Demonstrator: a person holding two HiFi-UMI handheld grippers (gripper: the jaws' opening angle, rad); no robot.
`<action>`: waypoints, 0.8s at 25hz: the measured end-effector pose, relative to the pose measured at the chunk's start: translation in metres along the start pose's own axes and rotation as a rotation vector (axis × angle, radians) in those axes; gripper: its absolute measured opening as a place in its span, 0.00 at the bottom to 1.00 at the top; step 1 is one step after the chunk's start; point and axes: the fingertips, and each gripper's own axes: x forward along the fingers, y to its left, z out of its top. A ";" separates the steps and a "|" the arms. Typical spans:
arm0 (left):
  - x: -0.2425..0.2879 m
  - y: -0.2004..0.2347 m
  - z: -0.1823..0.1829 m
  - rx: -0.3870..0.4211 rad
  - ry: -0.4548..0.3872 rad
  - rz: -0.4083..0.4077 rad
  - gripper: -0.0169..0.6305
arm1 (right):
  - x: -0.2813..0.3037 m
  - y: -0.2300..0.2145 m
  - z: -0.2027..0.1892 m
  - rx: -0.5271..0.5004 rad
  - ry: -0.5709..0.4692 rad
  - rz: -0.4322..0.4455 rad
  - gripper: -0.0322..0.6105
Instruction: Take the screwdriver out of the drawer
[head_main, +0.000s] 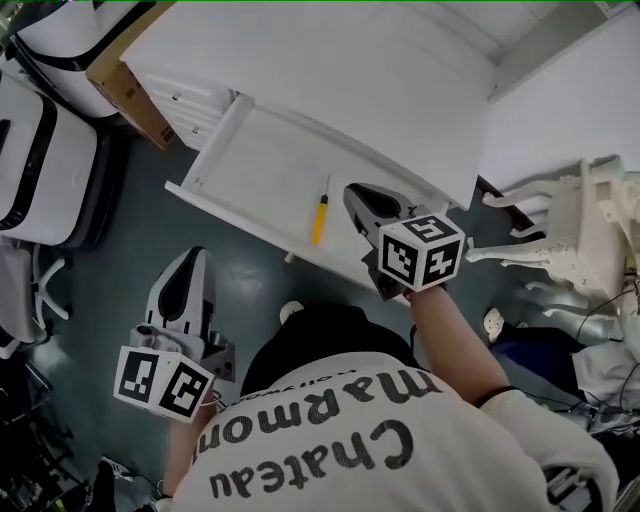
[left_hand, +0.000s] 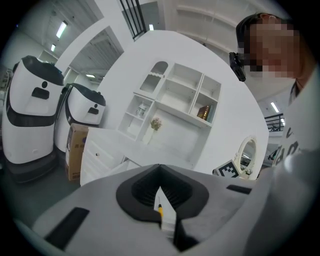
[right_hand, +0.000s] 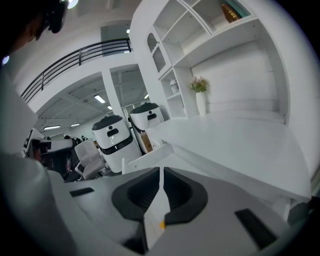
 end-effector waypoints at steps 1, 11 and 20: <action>-0.002 0.006 -0.002 -0.010 0.000 0.011 0.06 | 0.009 -0.002 -0.010 0.010 0.039 0.008 0.11; -0.018 0.053 -0.005 -0.063 -0.006 0.134 0.06 | 0.079 -0.033 -0.094 0.055 0.351 -0.016 0.11; -0.001 0.056 0.006 -0.083 -0.014 0.178 0.06 | 0.105 -0.050 -0.138 0.139 0.540 -0.032 0.28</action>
